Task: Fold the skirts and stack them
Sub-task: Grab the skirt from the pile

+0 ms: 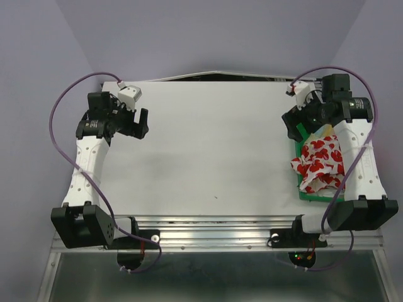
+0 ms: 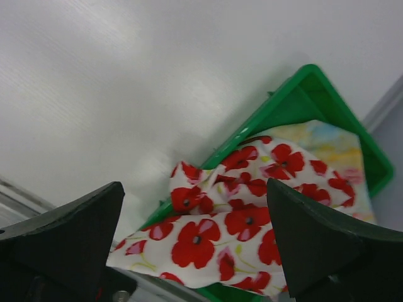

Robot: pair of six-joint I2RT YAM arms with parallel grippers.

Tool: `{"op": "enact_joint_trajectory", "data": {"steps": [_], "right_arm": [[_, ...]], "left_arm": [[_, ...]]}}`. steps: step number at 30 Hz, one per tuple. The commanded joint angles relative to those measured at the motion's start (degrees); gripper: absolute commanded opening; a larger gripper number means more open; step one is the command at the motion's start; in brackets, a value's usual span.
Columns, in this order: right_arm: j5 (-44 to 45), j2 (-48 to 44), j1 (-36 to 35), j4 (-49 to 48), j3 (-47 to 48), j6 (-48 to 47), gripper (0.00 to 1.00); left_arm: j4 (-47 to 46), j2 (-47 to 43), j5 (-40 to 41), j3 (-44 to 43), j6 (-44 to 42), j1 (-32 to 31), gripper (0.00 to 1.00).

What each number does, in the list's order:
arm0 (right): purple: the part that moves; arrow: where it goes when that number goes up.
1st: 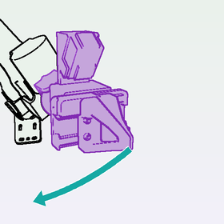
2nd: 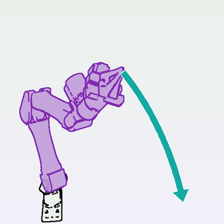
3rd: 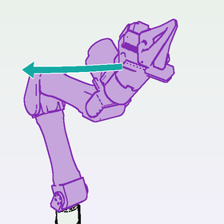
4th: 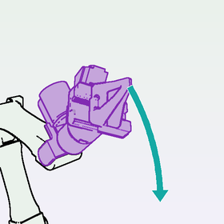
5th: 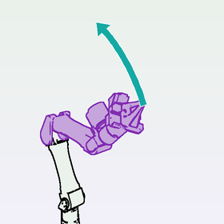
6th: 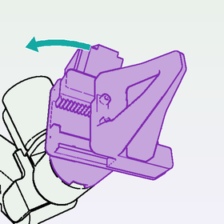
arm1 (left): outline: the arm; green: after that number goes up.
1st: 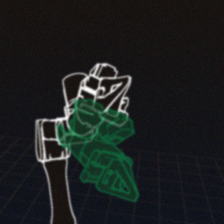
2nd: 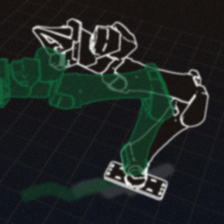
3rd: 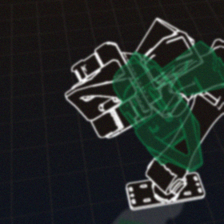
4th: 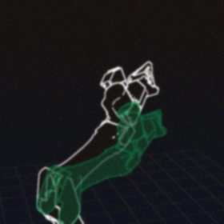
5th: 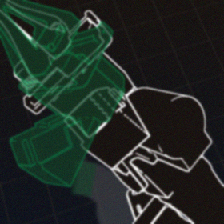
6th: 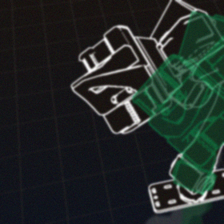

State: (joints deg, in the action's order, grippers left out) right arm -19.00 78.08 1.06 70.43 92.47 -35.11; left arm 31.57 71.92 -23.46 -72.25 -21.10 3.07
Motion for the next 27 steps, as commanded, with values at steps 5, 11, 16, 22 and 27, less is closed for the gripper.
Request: {"op": "enact_joint_trajectory", "data": {"steps": [5,11,16,22,27], "right_arm": [[18.64,-5.39,4.02,9.28,1.94,-35.62,1.00],[21.29,-11.44,8.87,9.28,-6.84,-50.92,1.00],[22.61,-19.71,8.87,9.11,-20.99,-59.27,1.00],[15.94,-23.06,8.87,2.79,-29.35,-64.72,1.00],[13.65,-24.91,8.87,-6.61,-38.22,-68.60,1.00]], "left_arm": [[4.38,1.73,-8.88,-1.41,-5.70,-1.40,0.99],[2.88,1.21,-10.11,1.23,-5.53,-2.10,0.99],[1.30,-0.29,-10.20,4.48,-5.09,-2.19,0.99],[1.21,0.94,-12.74,5.10,-3.33,-2.19,0.99],[1.39,1.29,-13.72,5.63,-3.33,-2.37,0.99]]}}
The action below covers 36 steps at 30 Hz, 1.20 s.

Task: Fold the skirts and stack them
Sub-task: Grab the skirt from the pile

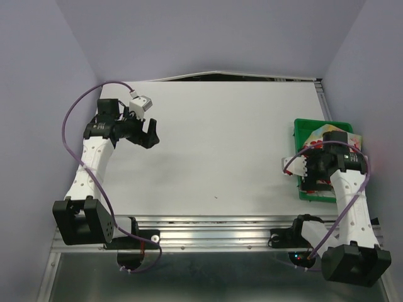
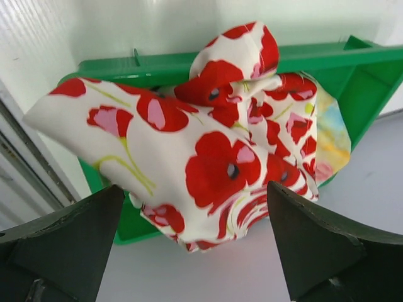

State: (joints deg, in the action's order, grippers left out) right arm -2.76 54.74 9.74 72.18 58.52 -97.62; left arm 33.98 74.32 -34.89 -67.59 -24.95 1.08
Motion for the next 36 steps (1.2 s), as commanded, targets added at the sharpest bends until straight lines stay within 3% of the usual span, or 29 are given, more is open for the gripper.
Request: {"op": "enact_joint_trajectory", "data": {"steps": [1,8,11,12,14,15,17,22,27,29,36], "right_arm": [[-3.12,-1.31,0.19,-9.94,-5.08,-6.26,1.00],[-5.23,0.89,0.19,-20.93,-11.41,-1.09,0.97],[-6.81,4.31,0.19,-25.25,-8.01,6.64,0.71],[-7.86,5.54,0.19,-25.42,-5.98,8.83,0.55],[-8.74,9.76,0.19,-25.07,1.46,14.99,0.33],[-9.62,10.99,0.19,-25.51,4.12,18.75,0.11],[-10.85,15.10,0.19,-25.60,9.92,22.46,0.01],[-17.00,22.24,0.19,-26.30,30.31,31.95,0.01],[-19.73,29.01,0.19,-36.48,45.95,44.86,0.01],[-22.19,33.49,0.19,-40.18,55.35,54.00,0.01],[-19.83,46.06,-9.97,-51.16,74.87,77.11,0.01]], "left_arm": [[-1.10,-1.20,-2.11,1.23,0.69,-0.38,0.99],[-1.28,-0.15,-1.40,1.06,1.48,-0.38,0.99],[-0.76,0.64,-1.58,0.27,1.75,-0.38,0.99],[-0.67,0.82,-1.67,0.01,1.75,-0.47,0.99],[-0.75,1.26,-1.23,-0.61,1.83,-0.47,0.99],[-0.93,1.44,-1.14,-1.05,2.01,-0.47,0.99],[-1.37,1.87,-0.96,-1.66,2.53,-0.47,0.99],[-2.33,2.75,-0.88,-3.24,4.82,-0.47,0.99],[-5.32,2.41,0.79,-3.77,7.19,-0.47,0.99],[-7.34,2.14,2.80,-4.21,9.12,-0.38,0.99],[-9.98,1.97,3.97,-8.34,12.73,0.85,0.99]]}}
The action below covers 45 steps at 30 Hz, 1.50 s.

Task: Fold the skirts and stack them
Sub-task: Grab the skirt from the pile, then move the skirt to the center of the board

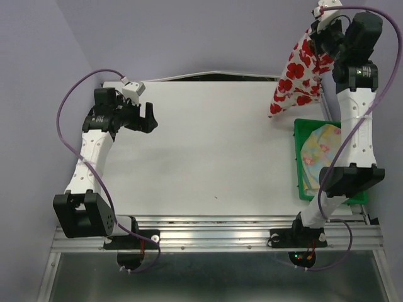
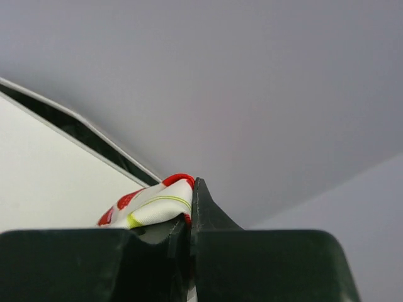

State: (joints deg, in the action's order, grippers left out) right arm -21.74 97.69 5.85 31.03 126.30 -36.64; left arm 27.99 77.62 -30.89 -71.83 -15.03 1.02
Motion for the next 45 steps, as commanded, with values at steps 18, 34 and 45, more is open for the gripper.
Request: {"op": "enact_joint_trajectory", "data": {"steps": [18,34,45], "right_arm": [[4.12,1.73,-26.24,-23.50,-29.10,28.66,0.27],[2.58,-15.78,-26.24,-6.86,-64.78,7.14,0.85],[-0.77,-16.39,-39.23,-1.99,-70.81,-12.57,0.73]], "left_arm": [[-3.30,-3.09,-3.29,-1.91,-2.17,3.03,0.99],[10.60,-7.22,6.10,14.61,-45.34,-5.32,0.84],[12.71,-2.40,12.00,18.75,-72.42,-2.61,0.56]]}}
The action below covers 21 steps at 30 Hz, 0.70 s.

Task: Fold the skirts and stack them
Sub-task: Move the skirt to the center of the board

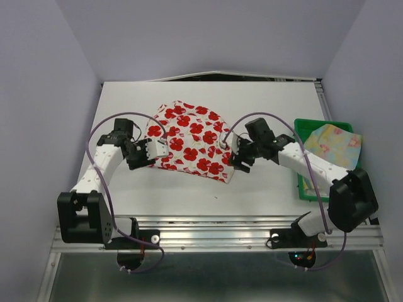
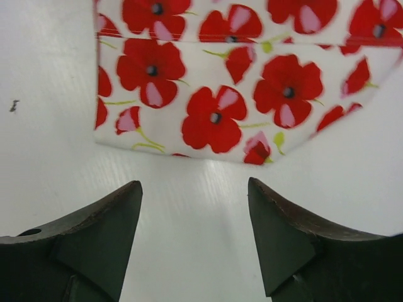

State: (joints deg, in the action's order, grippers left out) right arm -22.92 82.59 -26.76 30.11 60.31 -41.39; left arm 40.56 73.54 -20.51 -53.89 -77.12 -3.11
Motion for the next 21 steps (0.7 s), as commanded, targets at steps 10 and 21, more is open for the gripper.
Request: {"op": "enact_joint_trajectory", "data": {"steps": [10,21], "right_arm": [[6.22,6.08,-15.33,-14.28,-9.86,-10.99,0.75],[7.01,12.33,-17.01,-17.19,-11.53,-10.47,0.67]], "left_arm": [[-5.13,12.67,1.26,-2.01,-11.56,2.67,0.61],[-9.44,17.87,-0.23,-0.43,-11.21,2.59,0.61]]}}
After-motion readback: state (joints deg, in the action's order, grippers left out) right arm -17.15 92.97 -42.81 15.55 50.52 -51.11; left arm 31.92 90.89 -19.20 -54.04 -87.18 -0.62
